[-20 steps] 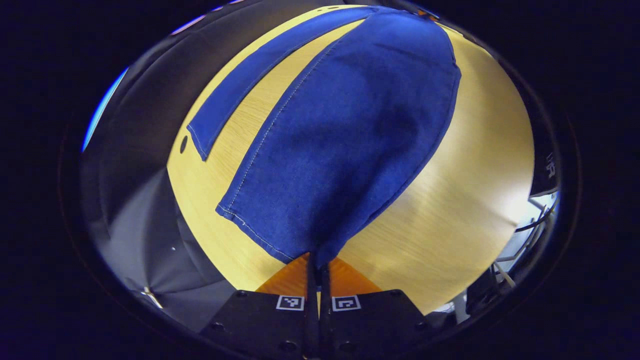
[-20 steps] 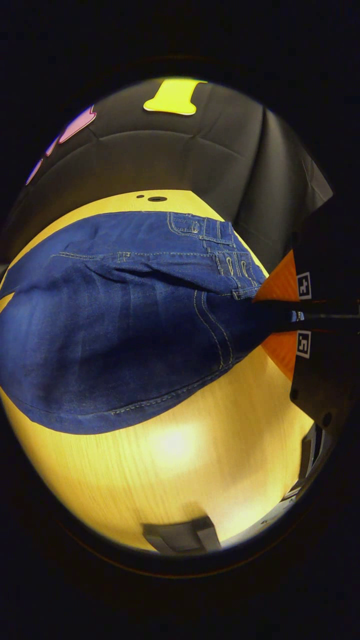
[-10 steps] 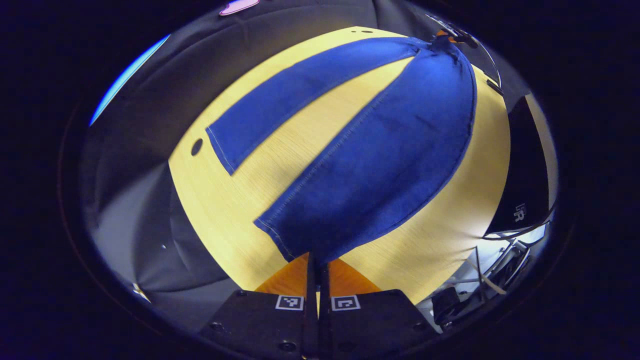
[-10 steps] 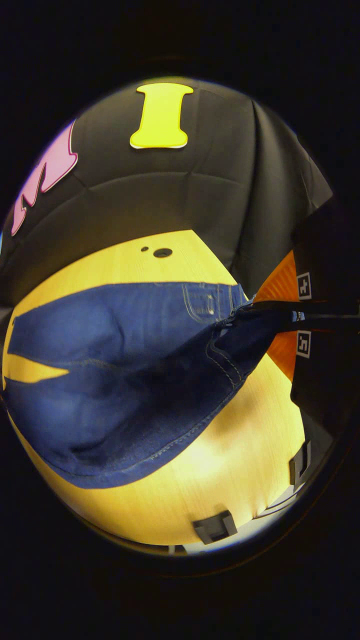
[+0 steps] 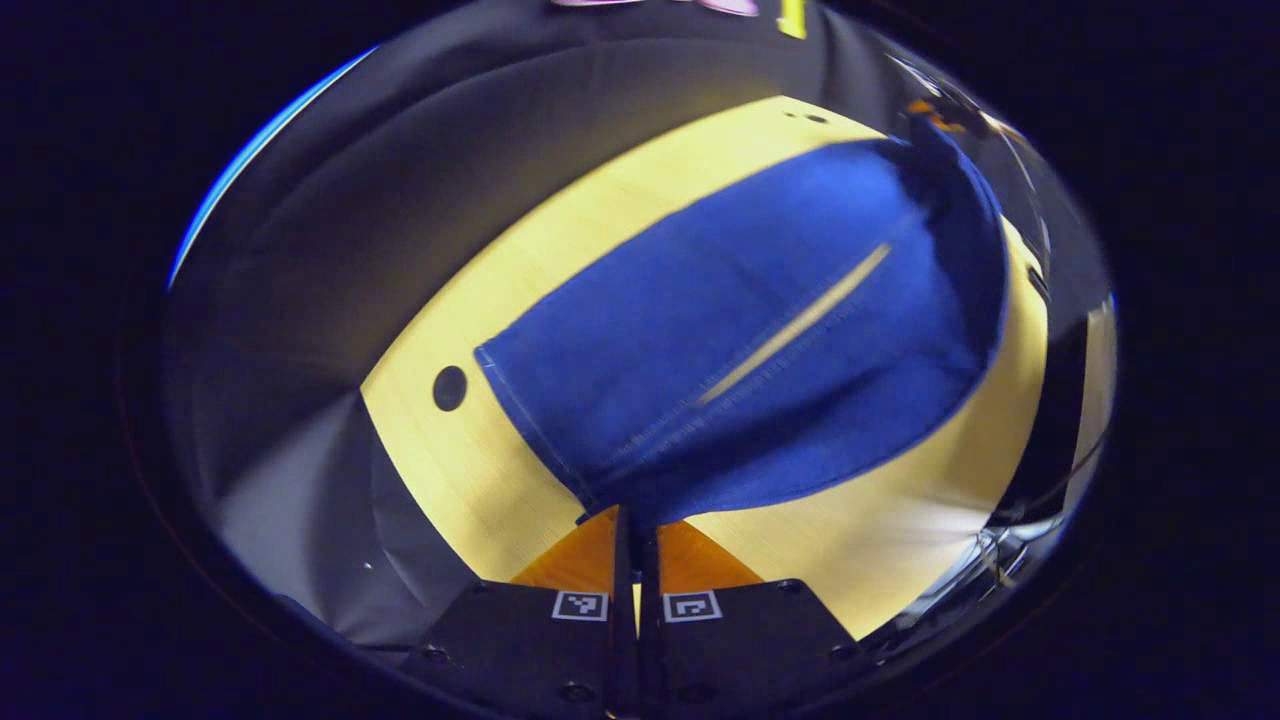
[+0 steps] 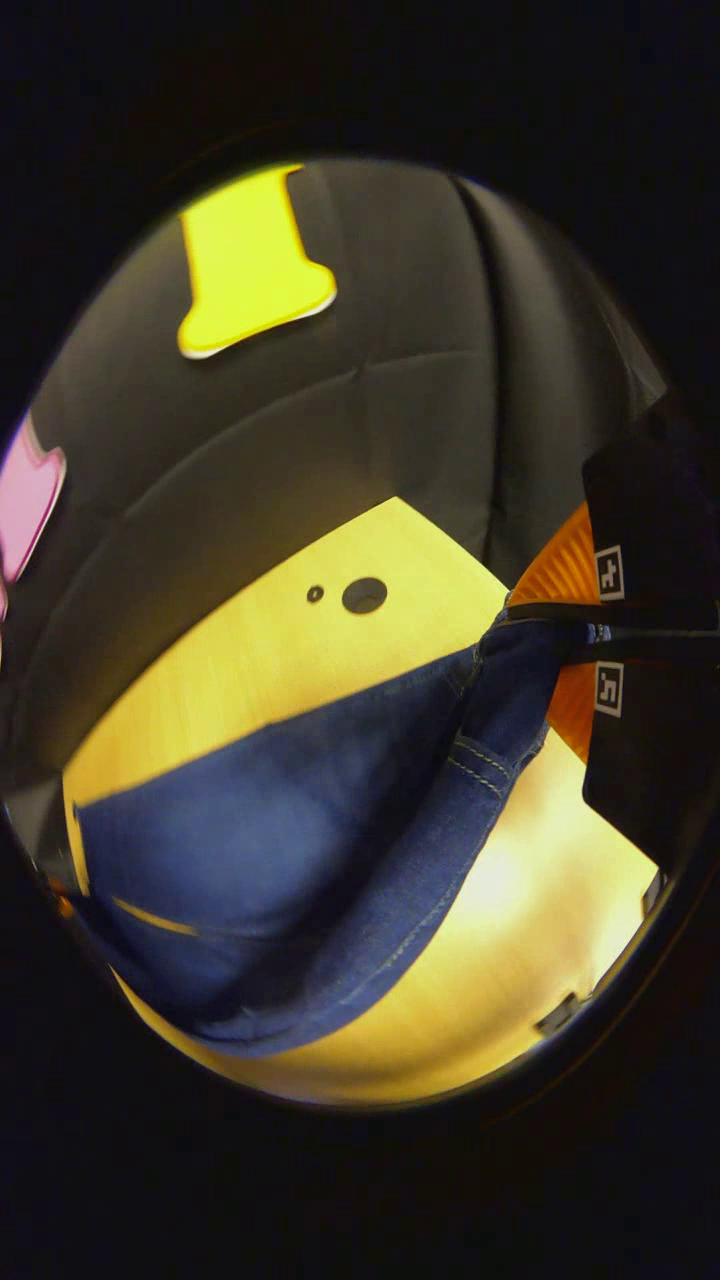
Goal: Grasp the waist and the cuffs of the jeans and fold them to make the two legs overlap; first hold the waist and fold one-third of the jeans toward the cuffs, then hold the cuffs and fold the remaining one-third in the same direction to finish folding.
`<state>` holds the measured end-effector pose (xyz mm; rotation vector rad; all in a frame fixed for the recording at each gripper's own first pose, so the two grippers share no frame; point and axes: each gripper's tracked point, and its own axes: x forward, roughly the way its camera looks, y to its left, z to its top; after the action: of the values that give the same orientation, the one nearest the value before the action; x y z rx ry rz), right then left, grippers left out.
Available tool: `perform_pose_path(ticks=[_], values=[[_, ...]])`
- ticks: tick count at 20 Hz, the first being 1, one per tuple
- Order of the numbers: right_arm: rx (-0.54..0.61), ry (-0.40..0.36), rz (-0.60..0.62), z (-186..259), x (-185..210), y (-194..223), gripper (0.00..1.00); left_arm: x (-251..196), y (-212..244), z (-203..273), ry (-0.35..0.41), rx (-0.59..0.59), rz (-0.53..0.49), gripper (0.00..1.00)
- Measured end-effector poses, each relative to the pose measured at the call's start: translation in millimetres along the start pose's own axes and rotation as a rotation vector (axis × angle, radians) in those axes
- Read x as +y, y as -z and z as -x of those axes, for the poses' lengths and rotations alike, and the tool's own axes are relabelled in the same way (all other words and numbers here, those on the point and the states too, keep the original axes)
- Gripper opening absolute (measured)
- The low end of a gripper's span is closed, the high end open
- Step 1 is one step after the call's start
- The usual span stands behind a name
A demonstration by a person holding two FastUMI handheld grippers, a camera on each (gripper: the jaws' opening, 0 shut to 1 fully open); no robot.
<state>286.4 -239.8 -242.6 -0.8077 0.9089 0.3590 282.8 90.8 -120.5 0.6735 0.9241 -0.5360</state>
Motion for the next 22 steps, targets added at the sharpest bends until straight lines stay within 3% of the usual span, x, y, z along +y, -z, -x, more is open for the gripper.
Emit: perform_pose_path(ticks=[4, 6, 9, 10, 11, 12, 14, 15, 19, 22], values=[[0.054, 0.044, -0.273, -2, -30, -15, 0.07, 54, -31, -47, -0.124, 0.007, 0.285, 0.06], [0.067, 0.039, -0.391, 7, -38, -28, 0.07, 67, -38, -75, -0.178, 0.009, 0.307, 0.06], [0.128, 0.011, -0.501, 31, -35, -26, 0.05, 55, -55, -100, -0.177, -0.031, 0.34, 0.13], [0.124, 0.02, -0.536, 40, -38, -30, 0.16, 46, -65, -103, -0.16, -0.063, 0.359, 0.24], [0.105, 0.018, -0.572, 48, -39, -34, 0.35, 38, -71, -103, -0.154, -0.097, 0.382, 0.51], [0.088, 0.022, -0.605, 50, -34, -32, 0.39, 32, -79, -96, -0.157, -0.131, 0.406, 0.78], [0.036, 0.012, -0.706, 63, -16, -27, 0.8, 31, -96, -71, -0.225, -0.229, 0.459, 0.99], [0.0, 0.03, -0.754, 69, -19, -31, 1.0, 32, -103, -62, -0.262, -0.303, 0.485, 0.99], [-0.165, 0.121, -1.03, 112, -18, -31, 1.0, 23, -108, -1, -0.375, -0.545, 0.575, 0.99], [-0.23, 0.271, -1.182, 125, -22, -8, 0.98, 10, -85, 21, -0.447, -0.638, 0.527, 0.99]])
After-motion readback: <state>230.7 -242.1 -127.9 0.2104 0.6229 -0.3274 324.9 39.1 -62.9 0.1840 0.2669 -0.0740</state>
